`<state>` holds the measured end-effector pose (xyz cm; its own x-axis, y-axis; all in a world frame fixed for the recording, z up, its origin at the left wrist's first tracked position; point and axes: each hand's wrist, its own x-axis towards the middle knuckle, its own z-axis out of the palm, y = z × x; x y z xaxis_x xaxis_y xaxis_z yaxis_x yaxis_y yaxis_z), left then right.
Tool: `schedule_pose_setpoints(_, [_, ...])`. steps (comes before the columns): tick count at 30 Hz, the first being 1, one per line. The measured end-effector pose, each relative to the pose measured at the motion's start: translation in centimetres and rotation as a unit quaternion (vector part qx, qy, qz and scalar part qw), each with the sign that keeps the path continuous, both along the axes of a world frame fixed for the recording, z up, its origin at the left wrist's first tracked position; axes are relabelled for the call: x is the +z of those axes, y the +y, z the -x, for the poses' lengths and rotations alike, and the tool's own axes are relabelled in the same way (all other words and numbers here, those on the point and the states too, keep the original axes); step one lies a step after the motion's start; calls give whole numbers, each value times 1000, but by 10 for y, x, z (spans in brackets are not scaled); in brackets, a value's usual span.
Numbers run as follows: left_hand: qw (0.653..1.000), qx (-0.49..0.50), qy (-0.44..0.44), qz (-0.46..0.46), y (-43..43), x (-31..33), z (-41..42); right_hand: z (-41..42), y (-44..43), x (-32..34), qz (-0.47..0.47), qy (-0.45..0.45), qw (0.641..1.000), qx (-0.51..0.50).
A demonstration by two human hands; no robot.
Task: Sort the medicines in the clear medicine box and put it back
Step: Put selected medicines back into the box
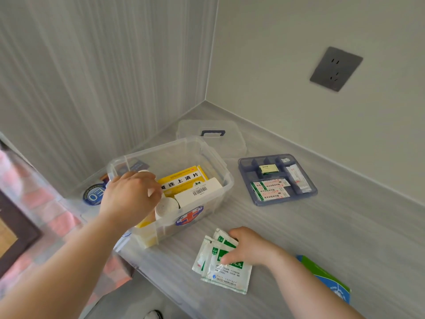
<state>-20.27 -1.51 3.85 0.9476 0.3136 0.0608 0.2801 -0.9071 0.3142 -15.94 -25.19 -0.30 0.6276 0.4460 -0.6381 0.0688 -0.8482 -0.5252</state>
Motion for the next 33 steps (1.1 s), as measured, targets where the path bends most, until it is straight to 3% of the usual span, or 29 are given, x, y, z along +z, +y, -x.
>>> schedule_pose_setpoints(6, [1000,-8,0,-5,2,-1,0,-21,-23,52,-80,3,997,1])
schedule_pose_setpoints(13, [1000,-10,-19,9,2,-3,1,-70,25,149,-194,-133,971,43])
schedule_pose_setpoints(16, [999,-14,-37,22,3,-3,1,-88,79,151,-141,-229,957,107])
schedule_pose_setpoints(19, [999,-21,-46,21,3,-2,1,-103,123,133,-28,-279,934,222])
schedule_pose_setpoints(25, [997,-43,-54,-25,4,7,1,-123,161,92,127,-166,928,309])
schedule_pose_setpoints(29, [996,-60,-47,-44,4,8,0,-118,171,67,145,-132,919,343])
schedule_pose_setpoints(33, [995,-54,-69,-37,4,6,0,-109,168,51,121,-215,912,328])
